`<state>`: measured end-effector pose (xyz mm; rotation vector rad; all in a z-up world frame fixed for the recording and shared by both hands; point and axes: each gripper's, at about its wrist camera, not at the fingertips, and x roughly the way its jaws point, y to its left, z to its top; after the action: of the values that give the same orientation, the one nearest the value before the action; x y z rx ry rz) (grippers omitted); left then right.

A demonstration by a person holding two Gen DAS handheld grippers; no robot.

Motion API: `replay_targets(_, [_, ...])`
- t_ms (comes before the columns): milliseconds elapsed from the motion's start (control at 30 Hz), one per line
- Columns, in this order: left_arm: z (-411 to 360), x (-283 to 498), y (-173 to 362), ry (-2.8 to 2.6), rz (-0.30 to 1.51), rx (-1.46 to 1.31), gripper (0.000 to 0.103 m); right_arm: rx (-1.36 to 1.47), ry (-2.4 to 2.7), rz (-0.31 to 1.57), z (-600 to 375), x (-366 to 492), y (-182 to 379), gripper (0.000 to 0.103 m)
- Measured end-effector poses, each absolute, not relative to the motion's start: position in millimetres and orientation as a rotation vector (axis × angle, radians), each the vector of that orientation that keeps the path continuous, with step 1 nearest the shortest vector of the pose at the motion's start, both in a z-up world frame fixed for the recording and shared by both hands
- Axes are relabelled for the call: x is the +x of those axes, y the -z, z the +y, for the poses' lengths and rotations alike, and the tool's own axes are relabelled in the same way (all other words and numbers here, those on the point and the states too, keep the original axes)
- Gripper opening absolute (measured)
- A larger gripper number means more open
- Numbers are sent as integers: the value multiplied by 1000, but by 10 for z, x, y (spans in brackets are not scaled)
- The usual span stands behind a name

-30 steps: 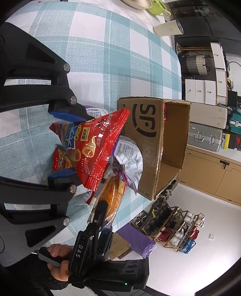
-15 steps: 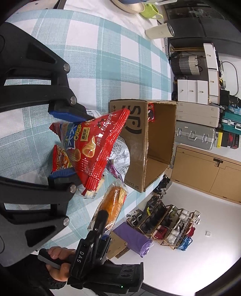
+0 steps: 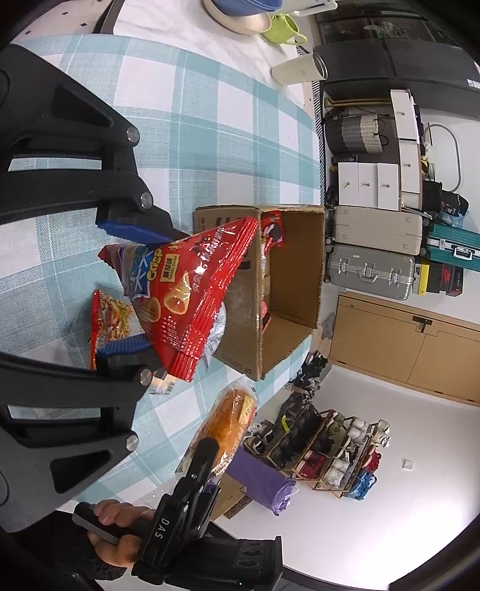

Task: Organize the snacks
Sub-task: 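Carry both packets into the cardboard box and open both tools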

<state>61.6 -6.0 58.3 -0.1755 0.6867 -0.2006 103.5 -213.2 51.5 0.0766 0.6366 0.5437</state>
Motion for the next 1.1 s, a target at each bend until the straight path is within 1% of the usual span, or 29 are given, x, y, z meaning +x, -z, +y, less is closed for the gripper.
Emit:
replay_targets(667, [53,778,-910,178,641,-172,39,73,-566,605,-1866,1342,-718,36])
replay_targets(1100, [54,1218,-1118,163,622,-158,39,89,-557,617,-1798,1738,-715,36])
